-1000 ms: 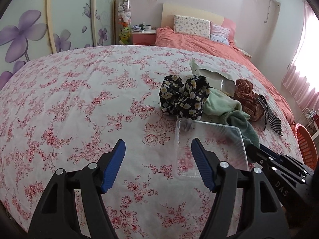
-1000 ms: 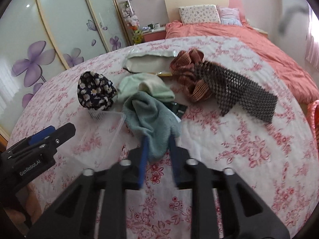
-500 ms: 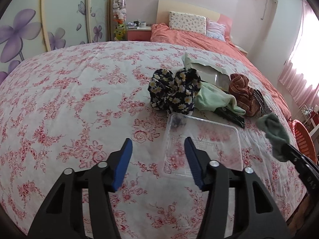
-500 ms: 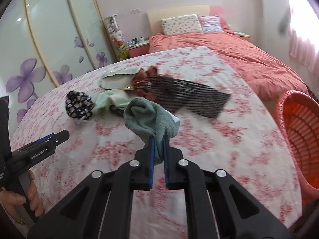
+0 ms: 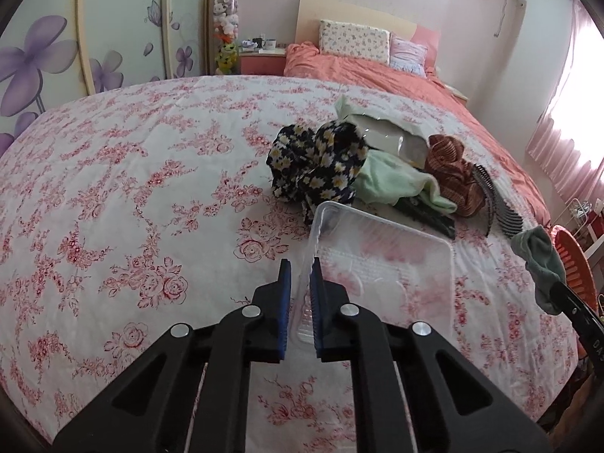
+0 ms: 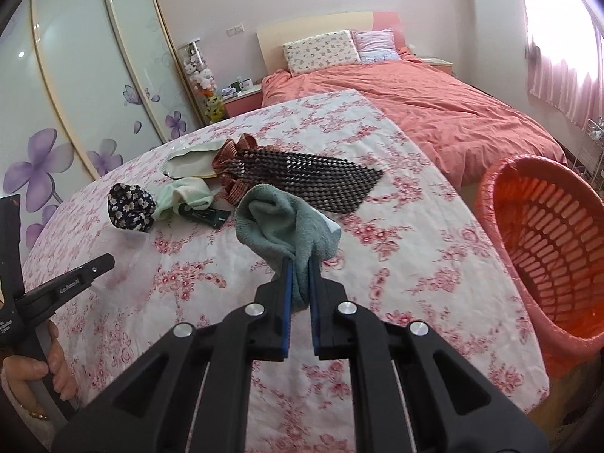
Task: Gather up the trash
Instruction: 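Grasp the rim of the clear plastic tray with the left gripper, then carry the tray with the left gripper while the right gripper carries the cloth over the basket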
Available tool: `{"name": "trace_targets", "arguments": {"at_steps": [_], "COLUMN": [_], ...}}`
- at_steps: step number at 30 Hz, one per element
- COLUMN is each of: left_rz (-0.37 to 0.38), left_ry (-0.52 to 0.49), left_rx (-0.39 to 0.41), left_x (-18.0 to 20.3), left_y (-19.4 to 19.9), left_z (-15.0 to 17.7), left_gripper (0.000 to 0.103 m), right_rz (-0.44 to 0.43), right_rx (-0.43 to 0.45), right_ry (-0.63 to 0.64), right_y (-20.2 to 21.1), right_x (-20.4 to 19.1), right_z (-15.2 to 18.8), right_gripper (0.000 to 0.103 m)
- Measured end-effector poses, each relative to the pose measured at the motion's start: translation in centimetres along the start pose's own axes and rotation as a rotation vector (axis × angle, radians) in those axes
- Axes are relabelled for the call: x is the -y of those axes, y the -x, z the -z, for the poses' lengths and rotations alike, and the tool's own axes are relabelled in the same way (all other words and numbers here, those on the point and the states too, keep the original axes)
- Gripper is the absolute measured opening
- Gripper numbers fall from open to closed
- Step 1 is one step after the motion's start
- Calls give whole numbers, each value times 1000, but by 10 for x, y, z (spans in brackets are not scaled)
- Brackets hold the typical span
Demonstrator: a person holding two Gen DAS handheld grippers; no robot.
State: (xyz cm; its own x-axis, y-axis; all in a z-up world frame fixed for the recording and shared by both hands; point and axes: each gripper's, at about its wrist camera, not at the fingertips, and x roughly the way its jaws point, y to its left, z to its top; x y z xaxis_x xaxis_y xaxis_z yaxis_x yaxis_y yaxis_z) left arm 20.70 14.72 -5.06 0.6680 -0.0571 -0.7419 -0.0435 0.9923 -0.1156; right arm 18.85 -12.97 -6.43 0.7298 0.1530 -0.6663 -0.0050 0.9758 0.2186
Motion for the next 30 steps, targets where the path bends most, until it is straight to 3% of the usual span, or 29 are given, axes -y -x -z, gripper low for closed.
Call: {"name": "trace_targets", "arguments": {"at_steps": [14, 30], "left_rz": [77, 275], "left_ry": [-17, -75], "left_rx": [33, 46], "left_x": [39, 140], "left_y": [20, 39], "left_z": [3, 7], "left_gripper": [6, 6], "right_rz": [70, 260], "right_rx": [83, 184], "right_ry": [-37, -137], "right_y": [43, 91], "right_x": [35, 105], "right_z": [5, 10], "right_gripper": [9, 9]}}
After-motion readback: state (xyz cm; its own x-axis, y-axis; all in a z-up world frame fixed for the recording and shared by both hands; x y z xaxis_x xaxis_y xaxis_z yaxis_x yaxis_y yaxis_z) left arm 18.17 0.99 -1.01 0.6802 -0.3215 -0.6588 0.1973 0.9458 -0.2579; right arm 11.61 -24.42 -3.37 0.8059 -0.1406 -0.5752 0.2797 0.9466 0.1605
